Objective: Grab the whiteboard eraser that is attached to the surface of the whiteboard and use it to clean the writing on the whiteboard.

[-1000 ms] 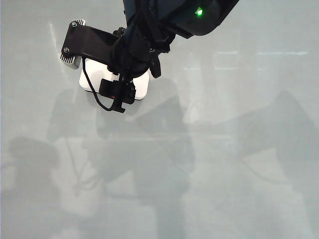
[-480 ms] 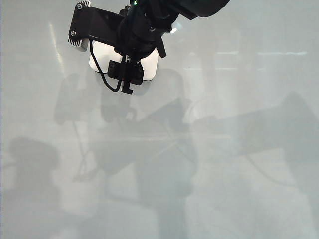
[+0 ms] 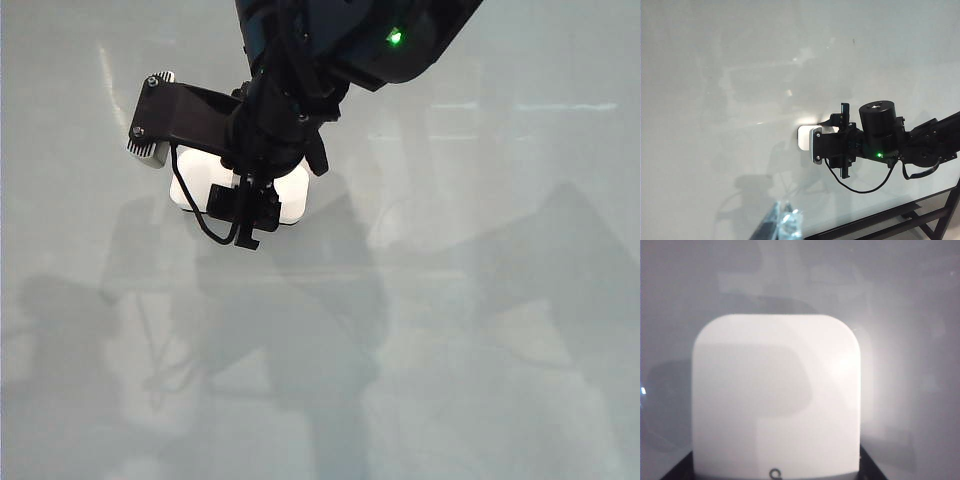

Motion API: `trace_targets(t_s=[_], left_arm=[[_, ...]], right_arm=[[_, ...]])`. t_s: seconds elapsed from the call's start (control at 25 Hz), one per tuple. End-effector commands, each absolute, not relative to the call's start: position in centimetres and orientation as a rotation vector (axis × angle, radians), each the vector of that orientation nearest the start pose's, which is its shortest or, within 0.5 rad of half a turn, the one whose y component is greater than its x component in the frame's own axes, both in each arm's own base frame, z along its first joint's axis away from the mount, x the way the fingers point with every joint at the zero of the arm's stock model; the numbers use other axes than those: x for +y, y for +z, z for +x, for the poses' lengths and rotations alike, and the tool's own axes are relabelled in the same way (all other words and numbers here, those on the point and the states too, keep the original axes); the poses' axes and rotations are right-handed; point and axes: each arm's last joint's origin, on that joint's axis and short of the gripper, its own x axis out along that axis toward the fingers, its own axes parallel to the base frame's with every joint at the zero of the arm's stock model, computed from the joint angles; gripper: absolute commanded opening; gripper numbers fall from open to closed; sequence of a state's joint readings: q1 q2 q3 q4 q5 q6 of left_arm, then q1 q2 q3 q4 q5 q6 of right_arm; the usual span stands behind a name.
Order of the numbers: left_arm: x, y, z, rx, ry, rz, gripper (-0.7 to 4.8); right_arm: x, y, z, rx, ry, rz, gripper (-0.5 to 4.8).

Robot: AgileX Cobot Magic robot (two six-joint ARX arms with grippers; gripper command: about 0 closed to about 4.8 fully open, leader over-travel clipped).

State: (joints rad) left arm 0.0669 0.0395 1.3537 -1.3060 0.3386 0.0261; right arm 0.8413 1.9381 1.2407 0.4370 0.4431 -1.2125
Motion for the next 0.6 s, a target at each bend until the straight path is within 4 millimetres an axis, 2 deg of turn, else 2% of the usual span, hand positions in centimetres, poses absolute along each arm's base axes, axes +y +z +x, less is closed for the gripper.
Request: trace_targets(t_s=[0.04,0.08,0.12,0.24,0.28,0.36,0.52,0.6], left_arm=[[-1.9,36.8,-14.4,-0.020,-0.274,0.030,-0.05],[-1.9,36.8,-14.4,-0.020,-0.274,0.030,-0.05],[-1.9,36.8,-14.4,-0.020,-0.274,0.030,-0.05],[-1.9,36.8,-14.4,-0.020,-0.274,0.030,-0.05],[-1.9,36.8,-14.4,-0.020,-0.274,0.030,-0.05],[-1.9,36.8,-14.4,-0.020,-0.274,0.030,-0.05],[-1.9,36.8,-14.4,-0.020,-0.274,0.030,-0.05],[-1.9,36.8,-14.4,-0.020,-0.274,0.030,-0.05]], right_arm=[[30.6,25.7,29.2,-0.124,0.311,-1.253,1.34],[30.5,26.3,28.9,-0.129,0.306,-1.245,1.13],[30.3,27.9,28.0,-0.143,0.292,-1.228,1.00],[29.8,30.1,26.7,-0.157,0.242,-1.194,1.03],[29.5,31.5,25.8,-0.156,0.226,-1.158,1.03],[28.9,32.9,24.6,-0.133,0.216,-1.084,1.03],[25.7,37.1,21.1,-0.070,0.213,-0.770,1.03],[22.8,39.2,19.0,-0.051,0.216,-0.572,1.03]])
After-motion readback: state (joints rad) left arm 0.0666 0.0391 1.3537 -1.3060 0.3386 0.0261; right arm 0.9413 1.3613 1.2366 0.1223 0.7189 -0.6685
